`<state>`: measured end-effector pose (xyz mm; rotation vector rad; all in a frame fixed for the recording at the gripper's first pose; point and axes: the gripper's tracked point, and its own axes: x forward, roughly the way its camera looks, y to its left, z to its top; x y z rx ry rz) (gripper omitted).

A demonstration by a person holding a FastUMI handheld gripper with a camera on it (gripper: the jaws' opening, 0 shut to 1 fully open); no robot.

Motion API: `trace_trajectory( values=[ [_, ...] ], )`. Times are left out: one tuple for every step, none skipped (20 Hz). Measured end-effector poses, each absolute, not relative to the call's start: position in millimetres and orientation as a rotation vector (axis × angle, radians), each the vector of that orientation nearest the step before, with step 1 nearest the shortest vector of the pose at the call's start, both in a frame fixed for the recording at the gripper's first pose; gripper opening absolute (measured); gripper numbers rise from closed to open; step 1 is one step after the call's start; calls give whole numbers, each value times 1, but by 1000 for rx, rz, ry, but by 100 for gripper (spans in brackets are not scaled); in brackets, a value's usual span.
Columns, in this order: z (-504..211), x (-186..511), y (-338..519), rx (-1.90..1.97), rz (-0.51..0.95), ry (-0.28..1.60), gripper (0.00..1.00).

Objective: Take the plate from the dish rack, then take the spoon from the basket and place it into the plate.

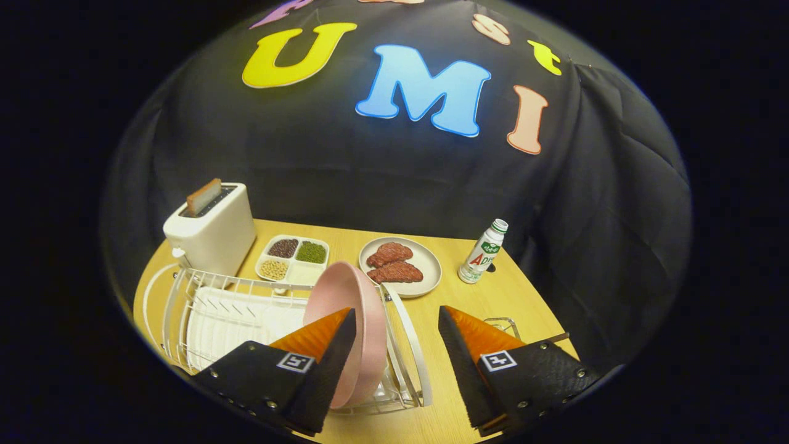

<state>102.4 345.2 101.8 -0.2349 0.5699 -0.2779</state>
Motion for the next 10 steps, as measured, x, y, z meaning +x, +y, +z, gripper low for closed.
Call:
trace_trajectory(
  values=[
    [97,106,345,-244,-294,583,73],
    [93,107,342,-257,-318,602,67],
    [88,108,341,-270,-333,614,57],
    [86,108,344,-268,-330,626,51],
    [87,107,348,-262,-332,620,33],
    [88,109,351,-263,-336,620,26],
    [91,110,355,-273,-335,622,24],
    [94,110,360,-282,-319,609,21],
    [93,114,364,-302,-304,612,12],
    [96,114,368,-320,-294,625,12]
  ],
)
